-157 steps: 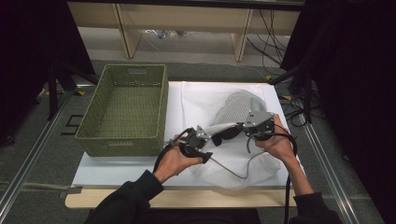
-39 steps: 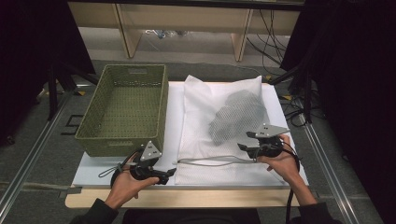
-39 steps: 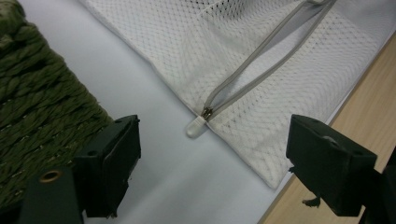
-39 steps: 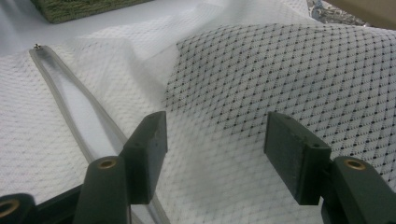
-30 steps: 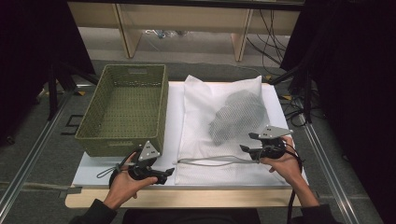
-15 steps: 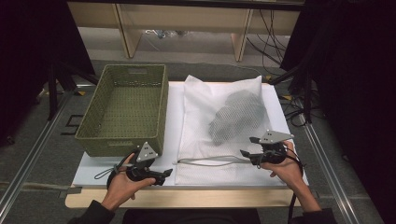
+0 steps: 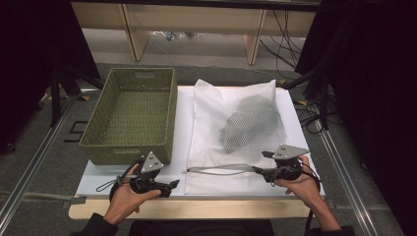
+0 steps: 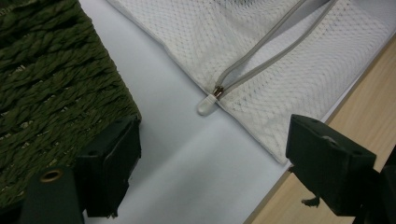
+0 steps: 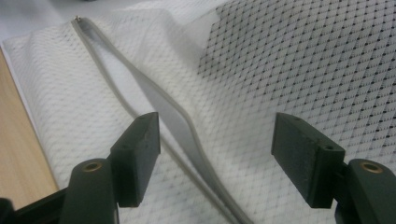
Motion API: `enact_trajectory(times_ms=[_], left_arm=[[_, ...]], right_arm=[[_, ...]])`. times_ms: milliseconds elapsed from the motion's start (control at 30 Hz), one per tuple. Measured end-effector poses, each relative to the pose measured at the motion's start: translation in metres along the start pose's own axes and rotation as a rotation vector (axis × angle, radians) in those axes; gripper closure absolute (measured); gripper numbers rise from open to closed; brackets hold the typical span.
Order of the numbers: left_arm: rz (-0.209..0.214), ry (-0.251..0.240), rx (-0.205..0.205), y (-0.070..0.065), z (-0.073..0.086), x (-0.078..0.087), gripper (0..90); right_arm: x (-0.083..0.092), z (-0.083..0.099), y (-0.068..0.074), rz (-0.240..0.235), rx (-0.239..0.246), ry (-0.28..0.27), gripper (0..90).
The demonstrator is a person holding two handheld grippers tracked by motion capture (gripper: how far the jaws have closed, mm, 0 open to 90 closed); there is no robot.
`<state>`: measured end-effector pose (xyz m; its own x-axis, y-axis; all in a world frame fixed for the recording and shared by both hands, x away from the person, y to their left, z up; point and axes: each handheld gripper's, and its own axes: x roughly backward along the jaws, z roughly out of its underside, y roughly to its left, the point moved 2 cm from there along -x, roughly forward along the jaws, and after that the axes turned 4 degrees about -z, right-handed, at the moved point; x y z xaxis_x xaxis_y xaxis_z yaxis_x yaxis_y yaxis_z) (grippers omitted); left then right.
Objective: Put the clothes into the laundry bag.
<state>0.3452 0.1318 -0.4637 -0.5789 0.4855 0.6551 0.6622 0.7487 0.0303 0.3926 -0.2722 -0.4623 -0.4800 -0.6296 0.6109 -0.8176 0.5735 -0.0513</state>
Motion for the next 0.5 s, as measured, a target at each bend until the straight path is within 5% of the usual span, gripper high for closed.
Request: enact_trajectory(times_ms=[500], left_arm=[[0.003,-0.01,0.01,-0.004,0.005,0.005,17.7]], right_arm=[[0.016,0.022,0.014,0.021,-0.025,0.021,31.0]])
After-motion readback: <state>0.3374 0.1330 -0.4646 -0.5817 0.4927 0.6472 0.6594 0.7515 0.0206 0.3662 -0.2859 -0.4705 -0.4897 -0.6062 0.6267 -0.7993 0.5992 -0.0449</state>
